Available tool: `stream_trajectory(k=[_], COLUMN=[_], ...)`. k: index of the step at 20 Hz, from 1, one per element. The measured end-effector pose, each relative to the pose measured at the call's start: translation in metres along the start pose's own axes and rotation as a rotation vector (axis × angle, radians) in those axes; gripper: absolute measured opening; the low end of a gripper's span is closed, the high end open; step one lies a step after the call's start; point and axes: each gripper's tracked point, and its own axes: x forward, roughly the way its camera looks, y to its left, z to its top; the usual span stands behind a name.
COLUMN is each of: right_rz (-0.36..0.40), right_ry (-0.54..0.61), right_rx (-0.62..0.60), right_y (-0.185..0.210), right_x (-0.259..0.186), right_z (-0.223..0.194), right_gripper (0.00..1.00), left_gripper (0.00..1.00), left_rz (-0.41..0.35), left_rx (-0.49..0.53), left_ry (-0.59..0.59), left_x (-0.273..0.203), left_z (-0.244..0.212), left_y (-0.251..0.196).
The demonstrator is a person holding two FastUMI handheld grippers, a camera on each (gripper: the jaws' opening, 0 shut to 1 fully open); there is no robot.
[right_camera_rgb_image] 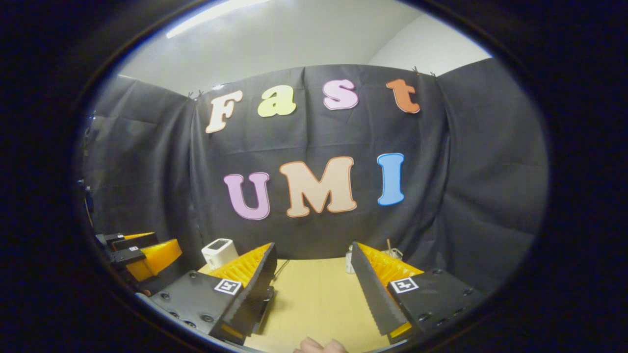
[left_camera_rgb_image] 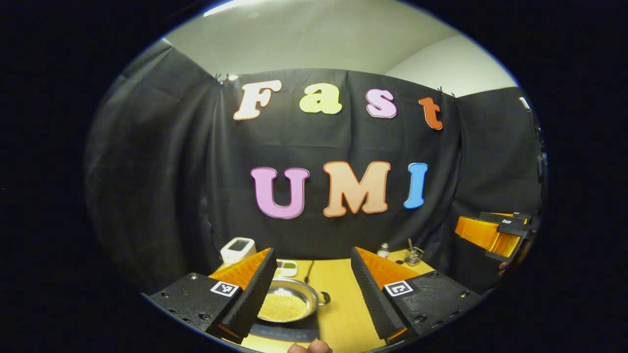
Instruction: First push the handle of the pot to place it horizontally, then grasp the pot with both hands and set it on the induction cooktop.
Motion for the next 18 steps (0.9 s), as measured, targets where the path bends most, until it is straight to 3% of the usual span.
stream_trajectory(k=[1,2,3,4,6,7,10,11,15,16,18], right_rz=[-0.017,-0.024,-0.027,-0.032,-0.037,-0.035,-0.038,-0.045,-0.079,-0.08,-0.083], right_ry=[-0.003,-0.002,0.009,0.026,0.032,0.023,0.025,0.032,0.02,0.027,0.022], right_rx=[-0.012,-0.015,-0.011,-0.008,0.009,0.02,0.021,0.023,0.03,0.042,0.062], right_y=[-0.004,-0.005,-0.004,-0.006,-0.01,-0.013,-0.041,-0.054,-0.107,-0.114,-0.128], right_x=[-0.005,-0.009,-0.011,-0.014,-0.018,-0.021,-0.026,-0.03,-0.037,-0.039,-0.039], right_z=[0.001,0.0,-0.004,-0.013,-0.017,-0.015,-0.017,-0.015,-0.005,-0.007,-0.004], right_gripper=[0.91,0.96,0.91,0.91,0.92,0.92,0.91,0.91,0.91,0.94,0.92], left_gripper=[0.92,0.88,0.87,0.92,0.87,0.92,0.87,0.92,0.92,0.96,0.88], left_rz=[-0.008,-0.003,0.003,0.004,0.004,0.0,-0.018,-0.026,-0.066,-0.065,-0.067], left_rx=[-0.015,-0.01,-0.005,-0.009,-0.009,0.003,0.036,0.032,0.008,0.008,0.008], left_ry=[0.008,0.026,0.039,0.04,0.054,0.062,0.073,0.081,0.065,0.06,0.049], left_x=[-0.002,-0.003,-0.005,-0.006,-0.008,-0.009,-0.01,-0.01,-0.009,-0.01,-0.01], left_z=[-0.003,-0.01,-0.014,-0.013,-0.015,-0.015,-0.014,-0.014,-0.007,-0.007,-0.003], left_y=[0.001,0.008,0.015,0.016,0.016,0.012,-0.011,-0.024,-0.07,-0.076,-0.087])
